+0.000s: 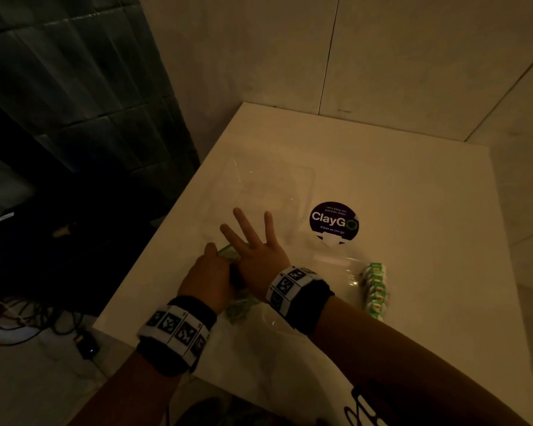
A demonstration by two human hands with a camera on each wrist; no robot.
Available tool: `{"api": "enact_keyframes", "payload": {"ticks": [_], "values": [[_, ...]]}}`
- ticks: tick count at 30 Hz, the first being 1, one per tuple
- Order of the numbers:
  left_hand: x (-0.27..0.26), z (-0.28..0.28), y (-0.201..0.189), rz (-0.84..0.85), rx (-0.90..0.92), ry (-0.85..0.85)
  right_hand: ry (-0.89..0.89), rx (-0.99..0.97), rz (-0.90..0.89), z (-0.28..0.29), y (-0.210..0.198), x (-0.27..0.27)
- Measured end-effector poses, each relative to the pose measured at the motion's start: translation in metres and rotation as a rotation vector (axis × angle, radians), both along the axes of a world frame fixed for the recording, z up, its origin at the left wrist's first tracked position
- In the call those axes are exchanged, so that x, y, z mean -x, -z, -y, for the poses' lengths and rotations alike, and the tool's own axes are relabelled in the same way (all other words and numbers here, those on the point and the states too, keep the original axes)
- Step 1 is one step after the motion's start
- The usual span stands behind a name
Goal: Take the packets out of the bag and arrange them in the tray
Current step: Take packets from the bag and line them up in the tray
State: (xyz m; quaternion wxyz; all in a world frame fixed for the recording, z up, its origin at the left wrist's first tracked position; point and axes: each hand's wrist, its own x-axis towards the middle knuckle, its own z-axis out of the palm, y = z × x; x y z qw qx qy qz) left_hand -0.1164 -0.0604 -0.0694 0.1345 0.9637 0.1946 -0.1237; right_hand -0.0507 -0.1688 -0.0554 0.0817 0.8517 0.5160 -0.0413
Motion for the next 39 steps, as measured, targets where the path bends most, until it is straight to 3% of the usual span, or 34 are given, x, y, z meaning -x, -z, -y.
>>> {"api": "enact_keyframes", "payload": {"ticks": [6, 12, 16, 19, 21, 24, 27, 29, 34, 37, 39], "values": [[-0.002, 0.000, -0.001, -0.017, -0.014, 0.011, 0.066, 0.042, -0.088, 0.002, -0.004, -0.001], [0.005, -0.012, -0.024, 0.283, 0.070, -0.029, 0.269, -0.231, -0.369, 0.020, -0.020, -0.012], [0.006, -0.012, -0.042, 0.504, 0.458, -0.306, 0.361, -0.527, -0.561, 0.040, -0.027, -0.022], [0.004, 0.000, -0.054, 0.578, 0.956, -0.523, 0.485, -0.741, -0.883, 0.054, -0.030, -0.025], [0.002, 0.010, -0.057, 0.557, 1.171, -0.593, 0.594, -0.875, -1.140, 0.063, -0.033, -0.024], [-0.002, 0.021, -0.056, 0.502, 1.359, -0.612, 0.687, -1.053, -1.480, 0.074, -0.037, -0.019], [-0.005, 0.032, -0.053, 0.470, 1.434, -0.568, 0.711, -1.157, -1.657, 0.085, -0.038, -0.016], [-0.006, 0.042, -0.053, 0.448, 1.431, -0.534, 0.737, -1.199, -1.670, 0.092, -0.035, -0.017], [-0.011, 0.070, -0.053, 0.434, 1.261, -0.473, 0.825, -1.279, -1.487, 0.108, -0.032, -0.014], [-0.012, 0.088, -0.052, 0.394, 1.278, -0.393, 0.842, -1.212, -1.368, 0.115, -0.030, -0.009], [-0.014, 0.095, -0.047, 0.408, 1.186, -0.363, 0.866, -1.140, -1.286, 0.121, -0.030, -0.006]]}}
